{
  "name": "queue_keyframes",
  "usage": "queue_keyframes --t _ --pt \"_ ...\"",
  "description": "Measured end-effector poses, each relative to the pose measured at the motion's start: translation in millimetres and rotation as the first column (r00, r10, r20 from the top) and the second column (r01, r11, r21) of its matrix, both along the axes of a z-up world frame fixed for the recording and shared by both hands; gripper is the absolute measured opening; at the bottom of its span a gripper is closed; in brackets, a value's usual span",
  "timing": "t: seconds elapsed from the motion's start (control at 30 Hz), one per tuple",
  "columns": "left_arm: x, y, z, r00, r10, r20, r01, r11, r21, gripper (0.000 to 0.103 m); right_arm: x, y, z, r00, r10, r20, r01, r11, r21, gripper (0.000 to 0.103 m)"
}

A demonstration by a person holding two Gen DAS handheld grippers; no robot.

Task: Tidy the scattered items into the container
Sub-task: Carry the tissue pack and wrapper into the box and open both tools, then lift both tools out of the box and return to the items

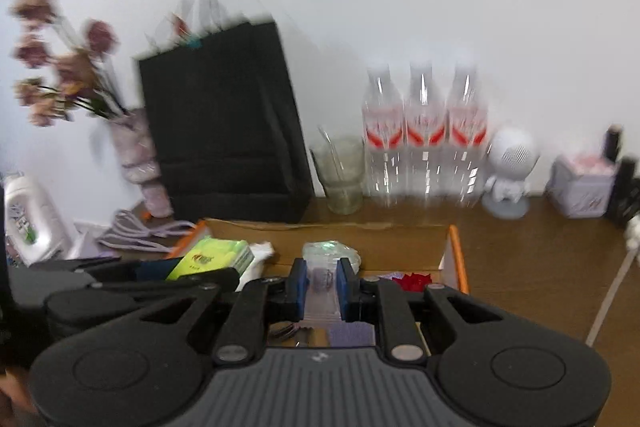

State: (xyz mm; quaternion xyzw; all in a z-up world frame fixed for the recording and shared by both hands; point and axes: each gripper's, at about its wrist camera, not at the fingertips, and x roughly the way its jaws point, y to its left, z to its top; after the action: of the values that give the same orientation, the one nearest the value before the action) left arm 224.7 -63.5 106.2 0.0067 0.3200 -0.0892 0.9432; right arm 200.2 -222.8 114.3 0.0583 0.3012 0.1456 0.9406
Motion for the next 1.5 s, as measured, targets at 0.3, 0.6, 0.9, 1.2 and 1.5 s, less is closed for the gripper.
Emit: queue_keyframes --t 0.3,0.6,0.9,1.2,1.5 --pt "79 -12 -62 0.958 0.078 -0.276 -0.042 0.99 0.135 0.047 125 21 -71 0.943 -0.053 -0.328 0.002 0.988 -0.153 0.016" --pt "76 -11 -64 0.942 0.017 -0.335 0.036 0.988 0.151 0.067 131 23 -83 0.932 -0.05 -0.358 -0.009 0.987 -0.162 0.045" --pt "42 30 7 0.955 0.064 -0.291 -0.049 0.997 0.056 0.076 85 9 -6 0.964 -0.036 -0.263 -0.006 0.987 -0.159 0.08" --pt "-110 58 -13 0.932 0.184 0.313 -0.167 0.983 -0.081 0.103 -67 6 -21 0.964 -0.13 0.233 0.143 0.989 -0.04 0.085" --pt "-175 53 -38 0.917 0.158 0.367 -0.158 0.987 -0.029 0.103 -139 23 -53 0.93 -0.135 0.341 0.162 0.986 -0.051 0.085"
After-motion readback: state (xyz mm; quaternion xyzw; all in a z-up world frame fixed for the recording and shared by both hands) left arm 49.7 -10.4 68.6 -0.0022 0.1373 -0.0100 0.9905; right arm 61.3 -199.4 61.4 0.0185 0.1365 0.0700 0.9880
